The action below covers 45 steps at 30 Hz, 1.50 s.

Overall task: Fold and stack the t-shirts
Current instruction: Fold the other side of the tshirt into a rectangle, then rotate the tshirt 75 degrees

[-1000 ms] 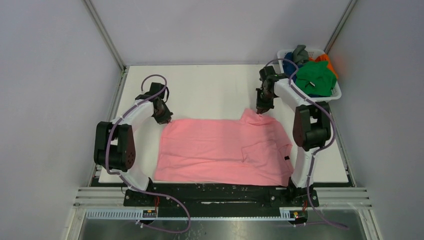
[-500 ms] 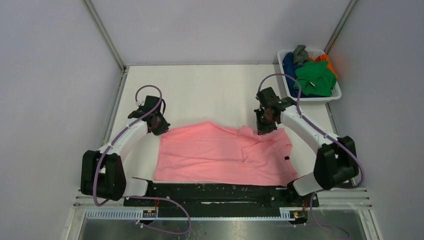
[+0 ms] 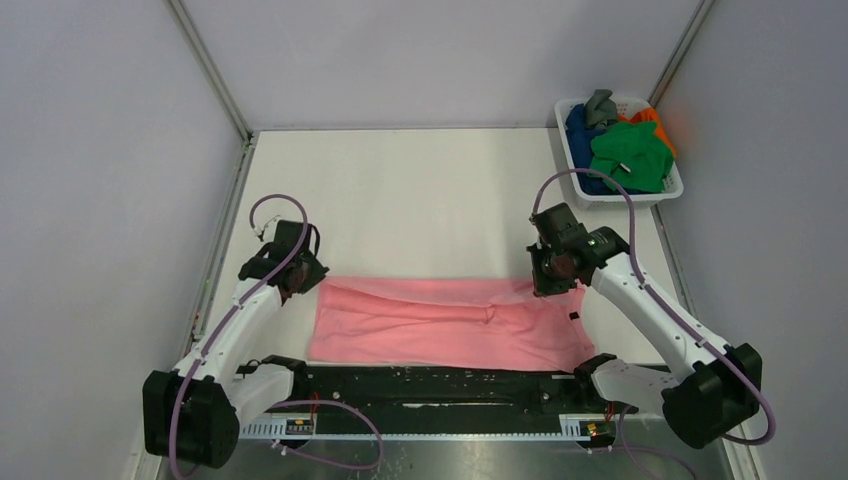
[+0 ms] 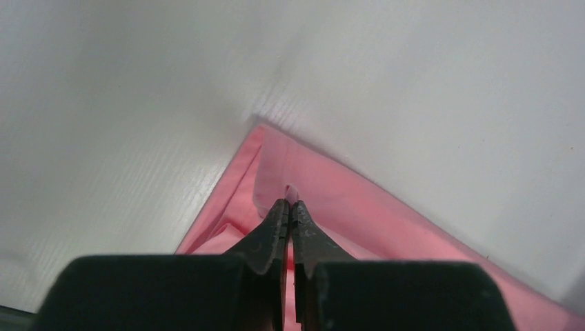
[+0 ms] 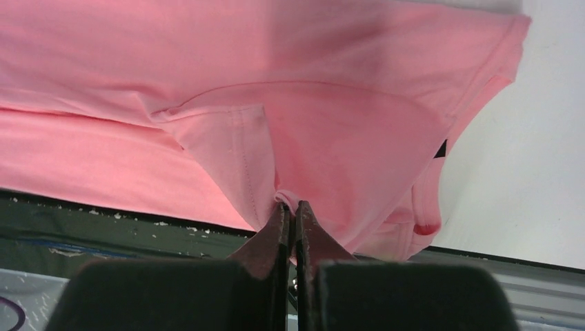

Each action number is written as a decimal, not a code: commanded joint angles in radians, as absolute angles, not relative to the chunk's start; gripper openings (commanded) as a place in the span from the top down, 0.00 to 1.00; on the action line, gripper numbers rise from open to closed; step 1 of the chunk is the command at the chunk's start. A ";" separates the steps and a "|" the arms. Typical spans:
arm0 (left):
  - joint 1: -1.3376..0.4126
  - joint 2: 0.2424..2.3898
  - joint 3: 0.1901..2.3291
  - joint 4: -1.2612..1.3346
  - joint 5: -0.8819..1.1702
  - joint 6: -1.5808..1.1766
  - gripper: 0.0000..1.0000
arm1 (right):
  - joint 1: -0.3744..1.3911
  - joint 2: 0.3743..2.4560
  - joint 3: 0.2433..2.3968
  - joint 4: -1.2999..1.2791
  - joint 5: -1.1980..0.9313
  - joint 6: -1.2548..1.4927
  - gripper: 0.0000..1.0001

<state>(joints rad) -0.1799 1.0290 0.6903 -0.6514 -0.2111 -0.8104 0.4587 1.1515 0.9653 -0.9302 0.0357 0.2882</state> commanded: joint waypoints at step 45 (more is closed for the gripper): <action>-0.193 0.847 0.630 -0.597 -0.109 -0.824 0.01 | 0.783 1.293 0.679 -0.433 -0.256 0.573 0.00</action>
